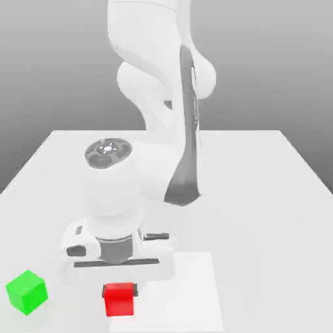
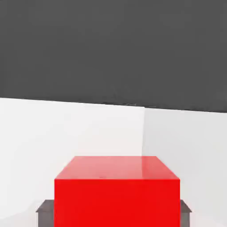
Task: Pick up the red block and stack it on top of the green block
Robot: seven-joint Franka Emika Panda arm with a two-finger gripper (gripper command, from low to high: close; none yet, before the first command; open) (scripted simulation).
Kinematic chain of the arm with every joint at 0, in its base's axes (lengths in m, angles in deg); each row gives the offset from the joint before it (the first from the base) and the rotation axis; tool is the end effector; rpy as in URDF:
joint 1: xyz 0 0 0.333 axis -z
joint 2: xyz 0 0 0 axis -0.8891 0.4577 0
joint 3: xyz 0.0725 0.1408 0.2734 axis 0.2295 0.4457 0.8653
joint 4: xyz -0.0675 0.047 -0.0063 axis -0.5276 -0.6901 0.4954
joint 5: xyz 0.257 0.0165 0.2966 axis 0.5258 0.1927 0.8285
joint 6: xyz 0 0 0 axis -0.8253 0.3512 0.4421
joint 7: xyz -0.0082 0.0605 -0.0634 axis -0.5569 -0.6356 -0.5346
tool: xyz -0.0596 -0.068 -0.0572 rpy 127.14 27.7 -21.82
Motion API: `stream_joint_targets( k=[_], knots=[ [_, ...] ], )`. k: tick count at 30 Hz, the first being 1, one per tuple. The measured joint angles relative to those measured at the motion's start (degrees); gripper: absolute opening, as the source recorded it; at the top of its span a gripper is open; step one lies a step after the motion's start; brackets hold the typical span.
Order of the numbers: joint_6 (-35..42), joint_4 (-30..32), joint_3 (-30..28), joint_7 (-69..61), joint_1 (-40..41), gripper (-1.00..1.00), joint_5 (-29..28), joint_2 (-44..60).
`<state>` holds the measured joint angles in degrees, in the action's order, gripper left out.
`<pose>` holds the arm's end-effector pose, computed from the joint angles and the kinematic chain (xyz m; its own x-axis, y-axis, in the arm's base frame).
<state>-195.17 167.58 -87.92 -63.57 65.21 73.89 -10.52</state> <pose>0.4448 -0.0842 0.1487 0.7510 -0.6603 0.0001 -0.6603 -0.7510 0.0006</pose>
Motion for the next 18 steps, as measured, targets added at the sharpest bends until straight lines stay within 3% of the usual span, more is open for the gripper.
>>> stream_joint_targets(
  k=[6, 11, 15, 16, 18],
  knots=[
    [9.12, 0.63, -3.5, 4.01, -0.34, -1.0, -4.12, -9.78],
    [14.87, -5.36, -11.06, 8.49, 6.63, -1.0, -1.85, -9.09],
    [10.39, -8.2, -10.29, 6.37, 11.15, -1.0, 4.02, -1.22],
    [9.5, -8.35, -9.84, 5.91, 11.63, 1.0, 4.77, -0.12],
    [9.5, -8.35, -9.84, 5.91, 11.63, 1.0, 4.77, -0.12]
  ],
)
